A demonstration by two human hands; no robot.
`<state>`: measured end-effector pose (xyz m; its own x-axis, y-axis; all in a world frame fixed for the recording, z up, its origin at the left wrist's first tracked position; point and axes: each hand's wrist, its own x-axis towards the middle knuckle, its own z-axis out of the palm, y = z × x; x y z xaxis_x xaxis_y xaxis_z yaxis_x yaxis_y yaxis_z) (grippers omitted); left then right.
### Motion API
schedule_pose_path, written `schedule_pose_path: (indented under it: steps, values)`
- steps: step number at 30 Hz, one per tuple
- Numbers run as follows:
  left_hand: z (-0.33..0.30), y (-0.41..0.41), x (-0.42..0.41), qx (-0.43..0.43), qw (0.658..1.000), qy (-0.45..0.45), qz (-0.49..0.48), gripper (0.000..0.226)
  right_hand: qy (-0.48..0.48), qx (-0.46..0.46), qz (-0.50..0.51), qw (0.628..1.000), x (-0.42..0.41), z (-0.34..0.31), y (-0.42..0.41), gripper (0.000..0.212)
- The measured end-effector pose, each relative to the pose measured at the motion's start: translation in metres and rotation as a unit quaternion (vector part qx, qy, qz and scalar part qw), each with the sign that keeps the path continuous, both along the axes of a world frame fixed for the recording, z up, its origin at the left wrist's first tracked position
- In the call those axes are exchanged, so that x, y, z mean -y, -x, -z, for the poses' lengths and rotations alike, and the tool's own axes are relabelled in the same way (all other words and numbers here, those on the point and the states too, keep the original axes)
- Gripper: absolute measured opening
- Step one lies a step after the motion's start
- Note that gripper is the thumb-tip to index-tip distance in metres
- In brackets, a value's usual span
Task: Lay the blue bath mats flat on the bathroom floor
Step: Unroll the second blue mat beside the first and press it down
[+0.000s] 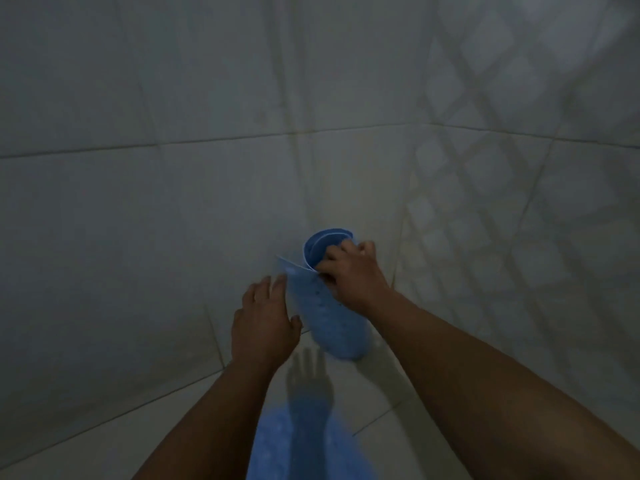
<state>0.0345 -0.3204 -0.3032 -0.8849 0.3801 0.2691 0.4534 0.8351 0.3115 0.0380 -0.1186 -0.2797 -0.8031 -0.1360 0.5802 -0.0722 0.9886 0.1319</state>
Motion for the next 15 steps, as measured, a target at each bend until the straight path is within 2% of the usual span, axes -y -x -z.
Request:
schedule_pose_path:
  steps: [2, 5, 7, 10, 13, 15]
  values:
    - [-0.020, 0.003, 0.034, -0.007, 0.999, -0.049, 0.005, 0.096, 0.021, -0.001, -0.048, 0.999, 0.037, -0.032, -0.002, 0.012]
    - [-0.055, 0.005, 0.088, -0.022, 0.996, -0.089, 0.024, 0.115, 0.017, 0.071, -0.120, 0.990, 0.110, -0.079, -0.003, 0.016]
    - [-0.076, 0.004, 0.126, -0.066, 0.995, -0.078, 0.018, 0.107, -0.007, 0.113, -0.155, 0.981, 0.157, -0.100, -0.006, 0.019]
    - [-0.092, -0.004, 0.194, -0.142, 0.990, 0.005, -0.028, 0.081, -0.068, 0.131, -0.169, 0.975, 0.220, -0.106, -0.009, 0.027]
    - [-0.094, -0.022, 0.259, -0.125, 0.989, 0.008, -0.076, 0.090, -0.045, 0.127, -0.188, 0.973, 0.273, -0.093, -0.019, 0.039]
    - [-0.092, -0.030, 0.289, -0.078, 0.994, 0.004, -0.069, 0.086, -0.012, 0.148, -0.215, 0.965, 0.303, -0.086, -0.027, 0.031]
